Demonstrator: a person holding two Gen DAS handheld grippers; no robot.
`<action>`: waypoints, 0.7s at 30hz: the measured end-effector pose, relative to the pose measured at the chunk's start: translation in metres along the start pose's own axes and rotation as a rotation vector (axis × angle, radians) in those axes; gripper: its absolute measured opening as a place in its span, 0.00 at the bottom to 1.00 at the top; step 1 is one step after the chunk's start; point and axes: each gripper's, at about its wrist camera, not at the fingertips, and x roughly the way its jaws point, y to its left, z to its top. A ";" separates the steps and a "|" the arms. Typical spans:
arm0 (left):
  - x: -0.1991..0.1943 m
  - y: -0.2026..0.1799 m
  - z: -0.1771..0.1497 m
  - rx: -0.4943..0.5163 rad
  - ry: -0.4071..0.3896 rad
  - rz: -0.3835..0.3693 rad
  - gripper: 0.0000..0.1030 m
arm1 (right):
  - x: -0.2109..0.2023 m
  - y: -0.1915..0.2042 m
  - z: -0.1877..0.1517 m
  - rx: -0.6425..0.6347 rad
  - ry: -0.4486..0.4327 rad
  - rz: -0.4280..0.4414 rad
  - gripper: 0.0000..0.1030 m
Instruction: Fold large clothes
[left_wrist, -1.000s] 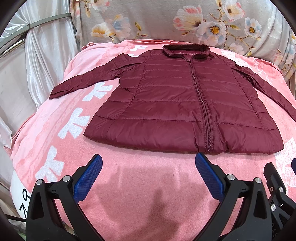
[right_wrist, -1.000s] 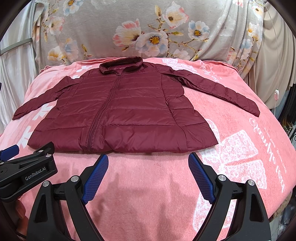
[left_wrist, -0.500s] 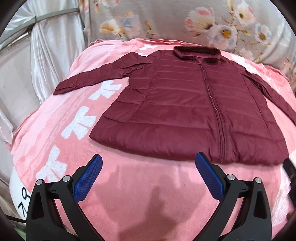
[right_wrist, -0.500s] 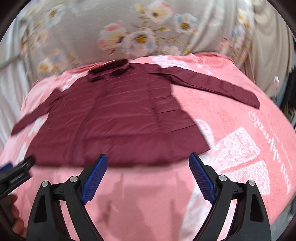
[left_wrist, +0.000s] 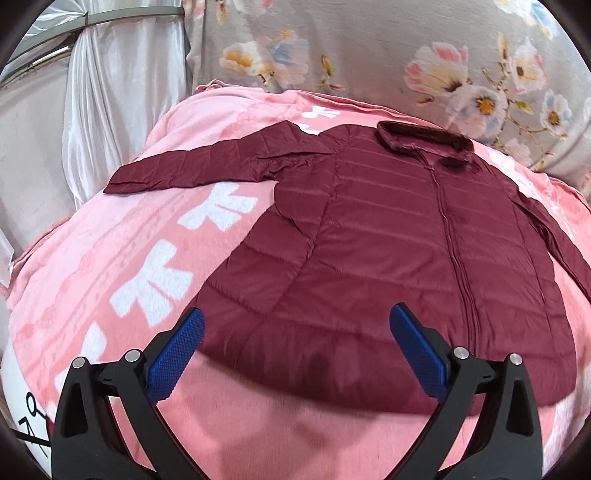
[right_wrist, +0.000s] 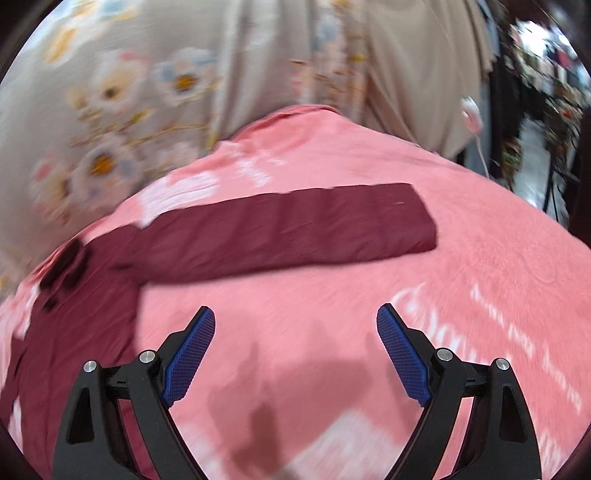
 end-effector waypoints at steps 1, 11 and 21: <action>0.004 -0.001 0.003 -0.003 -0.001 0.003 0.95 | 0.008 -0.005 0.005 0.015 0.005 -0.011 0.84; 0.037 -0.009 0.022 -0.019 0.027 0.017 0.95 | 0.083 -0.073 0.037 0.284 0.065 -0.001 0.81; 0.056 -0.010 0.032 -0.031 0.032 -0.034 0.95 | 0.090 -0.033 0.089 0.344 -0.050 0.113 0.09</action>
